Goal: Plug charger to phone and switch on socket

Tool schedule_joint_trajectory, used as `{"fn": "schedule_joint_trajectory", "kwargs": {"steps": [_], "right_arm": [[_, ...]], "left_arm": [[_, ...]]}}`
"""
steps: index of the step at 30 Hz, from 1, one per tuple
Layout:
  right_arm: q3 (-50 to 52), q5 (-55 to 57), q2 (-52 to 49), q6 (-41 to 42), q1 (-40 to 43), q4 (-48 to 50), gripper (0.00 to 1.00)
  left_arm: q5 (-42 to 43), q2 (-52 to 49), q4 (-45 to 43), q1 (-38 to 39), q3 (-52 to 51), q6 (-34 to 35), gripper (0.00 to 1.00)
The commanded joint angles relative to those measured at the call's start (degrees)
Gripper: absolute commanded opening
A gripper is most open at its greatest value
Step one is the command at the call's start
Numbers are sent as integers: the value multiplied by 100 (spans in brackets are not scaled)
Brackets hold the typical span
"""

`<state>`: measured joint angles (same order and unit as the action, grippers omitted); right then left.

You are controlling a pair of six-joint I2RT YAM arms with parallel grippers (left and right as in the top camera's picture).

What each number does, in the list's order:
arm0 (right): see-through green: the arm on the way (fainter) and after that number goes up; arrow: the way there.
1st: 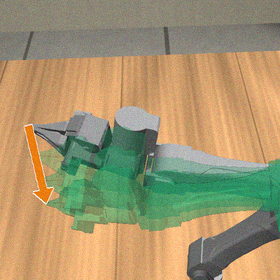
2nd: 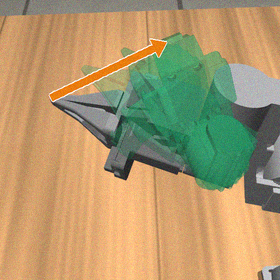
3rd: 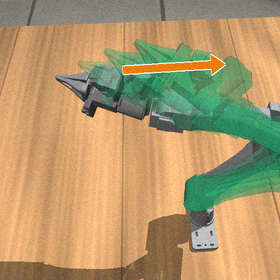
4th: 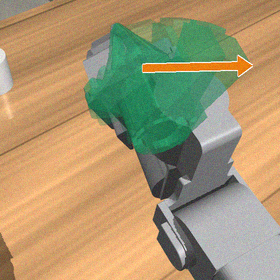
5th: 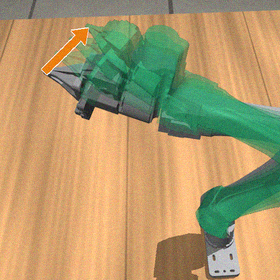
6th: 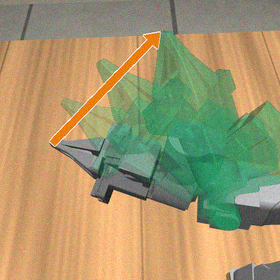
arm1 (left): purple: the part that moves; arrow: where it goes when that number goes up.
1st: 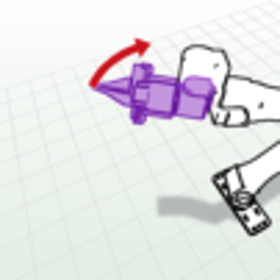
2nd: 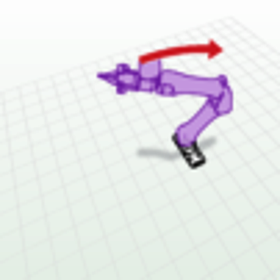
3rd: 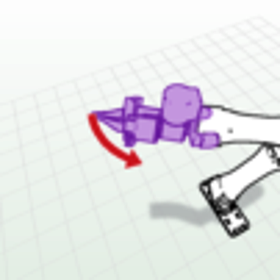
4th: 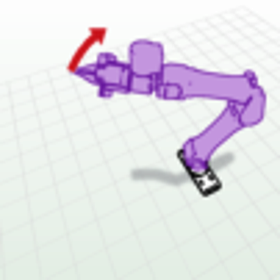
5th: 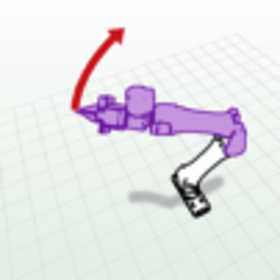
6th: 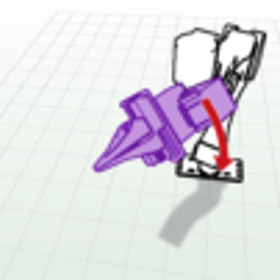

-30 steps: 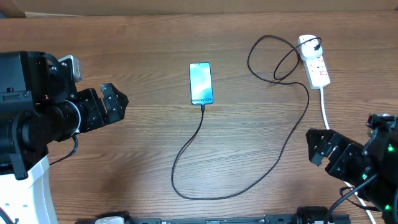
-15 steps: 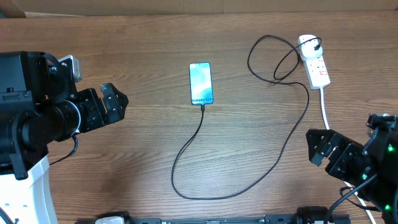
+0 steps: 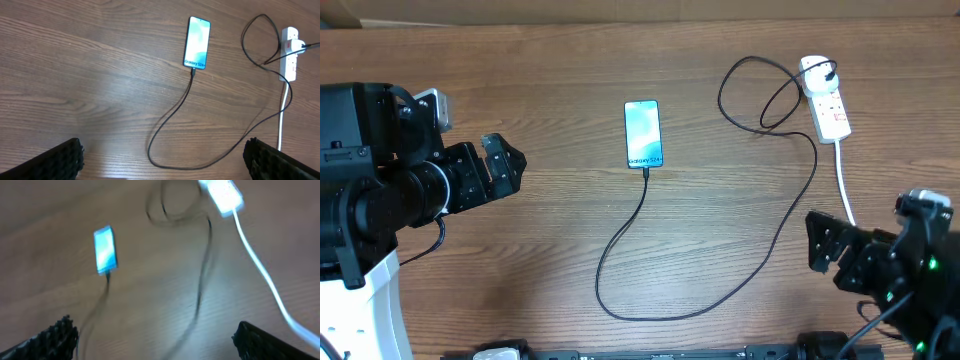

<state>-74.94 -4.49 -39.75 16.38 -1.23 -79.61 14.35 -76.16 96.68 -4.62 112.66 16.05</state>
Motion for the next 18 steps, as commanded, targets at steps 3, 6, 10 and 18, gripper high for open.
{"fn": "schedule_joint_trajectory", "kwargs": {"steps": [3, 6, 10, 18], "right_arm": [[1427, 57, 1167, -302, -31, 975, 100], [2013, 61, 1609, -348, -31, 1464, 100], [2844, 111, 2203, -498, -31, 2271, 100], [4288, 142, 3042, -601, -31, 3644, 100]], "left_arm": [[11, 9, 11, -22, -11, -109, 99], [9, 9, 11, -22, -11, -107, 100], [9, 9, 9, -22, -11, -107, 99], [9, 9, 11, -22, -11, -107, 100]]}}
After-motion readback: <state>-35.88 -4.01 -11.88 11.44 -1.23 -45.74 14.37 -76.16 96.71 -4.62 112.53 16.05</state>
